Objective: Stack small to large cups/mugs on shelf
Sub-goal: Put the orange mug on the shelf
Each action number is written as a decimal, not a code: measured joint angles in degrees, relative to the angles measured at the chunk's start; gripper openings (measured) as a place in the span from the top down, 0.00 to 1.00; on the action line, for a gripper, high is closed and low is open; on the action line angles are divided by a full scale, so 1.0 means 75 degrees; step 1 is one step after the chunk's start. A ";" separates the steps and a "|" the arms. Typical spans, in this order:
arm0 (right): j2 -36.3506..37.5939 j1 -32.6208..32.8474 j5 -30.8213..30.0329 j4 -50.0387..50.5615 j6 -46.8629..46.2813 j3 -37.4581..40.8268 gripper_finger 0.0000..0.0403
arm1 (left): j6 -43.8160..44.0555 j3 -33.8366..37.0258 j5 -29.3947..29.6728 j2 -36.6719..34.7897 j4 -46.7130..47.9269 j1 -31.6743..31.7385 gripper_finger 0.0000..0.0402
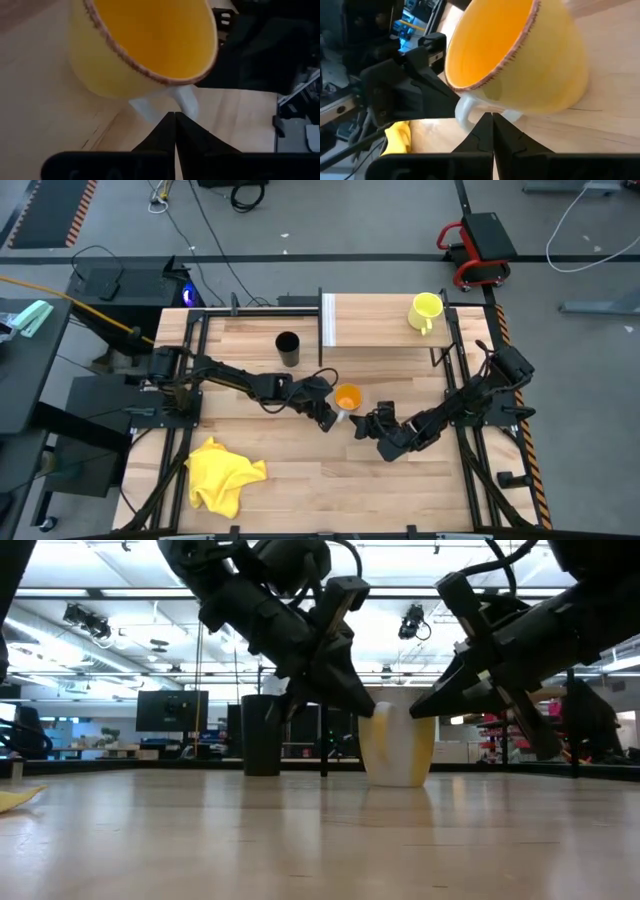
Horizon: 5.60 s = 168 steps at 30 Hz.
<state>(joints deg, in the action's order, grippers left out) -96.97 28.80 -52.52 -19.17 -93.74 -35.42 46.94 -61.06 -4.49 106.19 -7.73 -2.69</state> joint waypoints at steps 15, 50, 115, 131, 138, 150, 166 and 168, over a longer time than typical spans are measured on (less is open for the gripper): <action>0.1166 0.0133 -0.0095 0.1789 -0.0170 0.0000 0.99 | -0.0027 -0.0002 -0.0017 0.0000 -0.0326 -0.0001 0.96; -0.1311 0.0886 -0.1456 0.1787 -0.0701 -0.1454 0.65 | -0.0205 -0.0003 -0.0519 0.0242 0.0228 -0.0042 0.92; -0.1306 0.0509 -0.1613 0.3120 0.0939 -0.1448 0.73 | -0.0172 -0.0778 -0.0813 0.0854 0.0572 -0.0022 0.95; -0.1309 0.0423 -0.1623 0.3102 0.0987 -0.1451 0.83 | -0.0234 -0.0778 -0.0816 0.0845 0.0668 -0.0022 0.96; -0.1300 0.0424 -0.1594 0.3103 0.1048 -0.1456 0.87 | -0.0304 -0.0778 -0.0817 0.0845 0.0671 -0.0022 0.95; -0.0936 0.0117 -0.0953 0.3633 0.2159 -0.1836 0.90 | -0.0371 -0.0778 -0.0819 0.0845 0.0674 0.0002 0.95; 0.0037 -0.0024 -0.0615 0.4847 0.2424 -0.1839 0.93 | -0.0563 -0.0778 -0.0920 0.0845 0.0677 0.0104 0.94; 0.0220 -0.0027 -0.0510 0.4856 0.2618 -0.1839 0.93 | -0.0569 -0.0778 -0.1080 0.0845 0.0677 0.0175 0.94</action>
<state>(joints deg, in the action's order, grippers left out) -95.32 28.60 -56.34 17.25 -74.11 -49.21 42.67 -66.89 -12.59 112.53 -2.66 -1.38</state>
